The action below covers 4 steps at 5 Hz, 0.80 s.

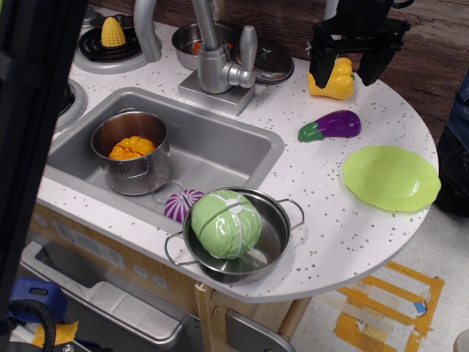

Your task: Put eggplant on plate

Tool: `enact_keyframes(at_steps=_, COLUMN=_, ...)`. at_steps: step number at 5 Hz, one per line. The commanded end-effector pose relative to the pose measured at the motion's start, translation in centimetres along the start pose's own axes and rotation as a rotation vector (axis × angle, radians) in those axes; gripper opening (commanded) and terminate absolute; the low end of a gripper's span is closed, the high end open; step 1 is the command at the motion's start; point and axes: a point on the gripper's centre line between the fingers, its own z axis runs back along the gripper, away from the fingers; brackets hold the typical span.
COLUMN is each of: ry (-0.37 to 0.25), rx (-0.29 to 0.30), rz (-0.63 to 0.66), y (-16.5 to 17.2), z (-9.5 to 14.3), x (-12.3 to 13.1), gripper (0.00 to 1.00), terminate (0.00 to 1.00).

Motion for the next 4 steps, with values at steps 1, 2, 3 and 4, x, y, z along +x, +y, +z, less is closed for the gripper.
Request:
enact_keyframes(at_steps=1, ry=0.000, rx=0.000, rz=0.000, y=0.0, z=0.0, x=0.0, gripper=1.00, terminate=0.00)
enact_keyframes(at_steps=2, ry=-0.011, rx=0.031, rz=0.188, y=-0.5, z=0.1, x=0.8, gripper=1.00, terminate=0.00)
enact_keyframes(at_steps=3, ry=-0.041, rx=0.048, rz=0.371, y=-1.1, z=0.1, x=1.6, gripper=1.00, terminate=0.00)
enact_keyframes(at_steps=4, ry=-0.050, rx=0.021, rz=0.521, y=-1.7, z=0.5, x=2.6, gripper=1.00, terminate=0.00)
